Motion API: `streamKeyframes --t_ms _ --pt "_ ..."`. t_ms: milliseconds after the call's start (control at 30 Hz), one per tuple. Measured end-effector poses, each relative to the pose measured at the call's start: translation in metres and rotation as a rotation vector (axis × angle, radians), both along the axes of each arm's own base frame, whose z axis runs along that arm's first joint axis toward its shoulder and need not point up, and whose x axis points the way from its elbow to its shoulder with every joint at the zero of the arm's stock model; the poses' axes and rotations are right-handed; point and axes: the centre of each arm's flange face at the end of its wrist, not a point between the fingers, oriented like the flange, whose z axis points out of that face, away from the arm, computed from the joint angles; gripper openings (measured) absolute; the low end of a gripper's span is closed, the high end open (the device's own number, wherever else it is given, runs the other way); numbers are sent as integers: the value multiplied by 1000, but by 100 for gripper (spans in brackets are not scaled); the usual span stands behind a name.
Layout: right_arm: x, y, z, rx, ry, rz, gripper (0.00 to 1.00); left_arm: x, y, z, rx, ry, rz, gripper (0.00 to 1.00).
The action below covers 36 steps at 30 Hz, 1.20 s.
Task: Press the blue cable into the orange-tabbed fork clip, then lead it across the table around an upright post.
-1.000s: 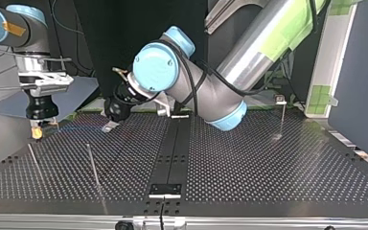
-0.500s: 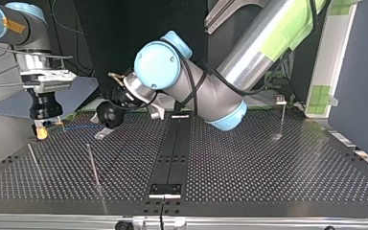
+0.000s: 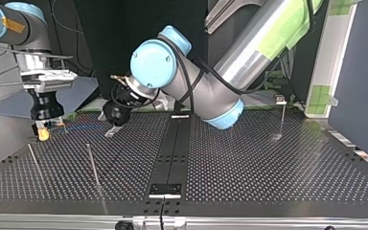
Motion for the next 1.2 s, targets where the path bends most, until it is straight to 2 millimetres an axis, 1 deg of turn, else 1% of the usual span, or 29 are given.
streamKeyframes --t_ms 67,133,200,300,467,800,1000,1200 --pt "1 1 1 -2 0 4 0 1 -2 -6 -8 20 5 100" --pt "2 2 1 -2 1 9 0 2 -7 -16 -13 45 3 100" --pt "3 2 1 -2 1 13 0 1 -14 -27 -18 72 -6 100" --pt "4 2 -1 1 3 17 0 -2 -23 -37 -33 98 -19 100" --pt "7 4 -2 1 5 29 0 -4 -29 -41 -69 127 -23 100" --pt "16 10 0 -2 7 59 0 8 -27 -37 -156 127 27 100" --pt "21 14 1 -4 7 72 0 16 -28 -50 -165 139 47 100" --pt "24 16 2 -5 6 80 0 22 -28 -52 -177 133 59 100"
